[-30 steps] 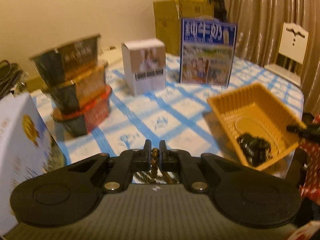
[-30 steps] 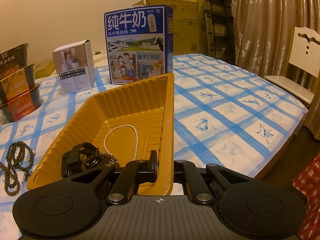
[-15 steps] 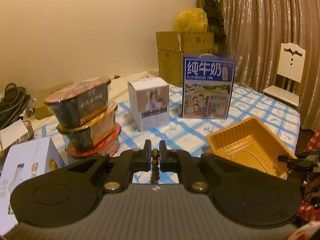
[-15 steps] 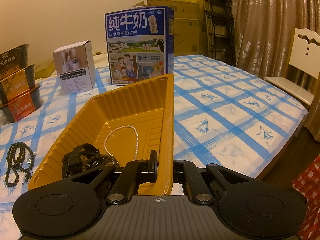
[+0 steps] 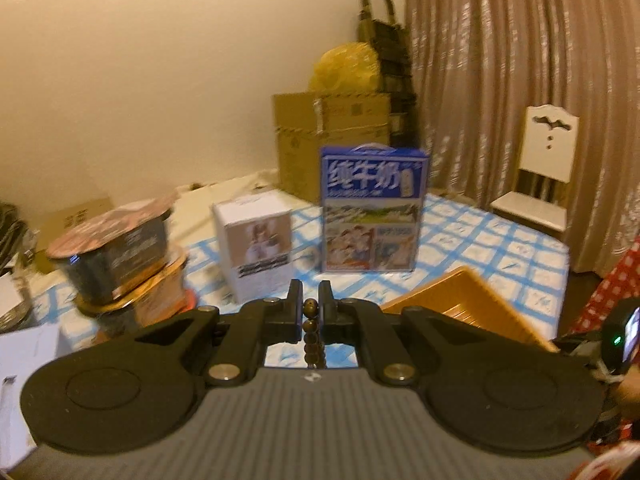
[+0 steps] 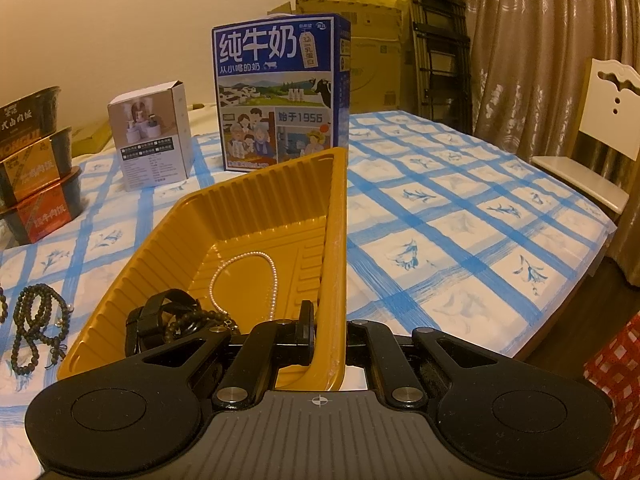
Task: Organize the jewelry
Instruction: 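Lift the brown bead strand and carry it toward the orange tray, then lower the brown strand into the orange tray and open the left tool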
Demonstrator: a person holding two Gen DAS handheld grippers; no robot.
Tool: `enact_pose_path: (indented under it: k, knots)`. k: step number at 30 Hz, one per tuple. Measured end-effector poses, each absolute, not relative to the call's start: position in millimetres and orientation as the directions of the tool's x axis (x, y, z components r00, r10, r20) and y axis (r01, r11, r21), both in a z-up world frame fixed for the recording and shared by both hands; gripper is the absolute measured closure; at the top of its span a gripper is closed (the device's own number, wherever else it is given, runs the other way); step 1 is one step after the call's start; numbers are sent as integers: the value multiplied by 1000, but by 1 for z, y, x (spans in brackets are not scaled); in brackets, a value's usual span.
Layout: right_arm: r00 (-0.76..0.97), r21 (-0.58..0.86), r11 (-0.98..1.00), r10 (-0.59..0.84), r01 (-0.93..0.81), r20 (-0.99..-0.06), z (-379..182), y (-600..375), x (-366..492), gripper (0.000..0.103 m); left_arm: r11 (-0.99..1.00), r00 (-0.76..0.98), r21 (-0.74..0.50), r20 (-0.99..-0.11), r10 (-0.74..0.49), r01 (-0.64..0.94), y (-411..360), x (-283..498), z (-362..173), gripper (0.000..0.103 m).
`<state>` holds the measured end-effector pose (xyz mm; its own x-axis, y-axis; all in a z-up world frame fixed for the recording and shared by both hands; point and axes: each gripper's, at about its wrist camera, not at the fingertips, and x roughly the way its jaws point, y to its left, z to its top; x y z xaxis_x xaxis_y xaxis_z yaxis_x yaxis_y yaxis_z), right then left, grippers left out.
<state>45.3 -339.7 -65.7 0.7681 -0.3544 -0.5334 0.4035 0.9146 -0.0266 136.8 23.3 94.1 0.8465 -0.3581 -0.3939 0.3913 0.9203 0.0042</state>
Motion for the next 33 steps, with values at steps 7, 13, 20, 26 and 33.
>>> enact_pose_path:
  k: [7, 13, 20, 26, 33]
  knots:
    - [769, -26, 915, -354, 403, -533, -65, -340, 46, 97, 857, 799, -42, -342, -495, 513, -25, 145, 108, 97]
    - [768, -27, 915, -354, 403, -533, -66, -340, 46, 97, 796, 739, -94, -319, -594, 599, -75, 160, 107, 97]
    - [770, -26, 916, -352, 401, -532, -65, -338, 47, 97, 731, 645, -198, -361, -674, 653, -129, 190, 76, 97]
    - [771, -17, 916, -347, 401, -535, -67, -338, 47, 97, 711, 555, -304, -462, -692, 634, -158, 206, 23, 97]
    - [771, -9, 916, -344, 402, -536, -70, -341, 44, 97, 708, 449, -400, -568, -690, 582, -171, 213, -43, 97]
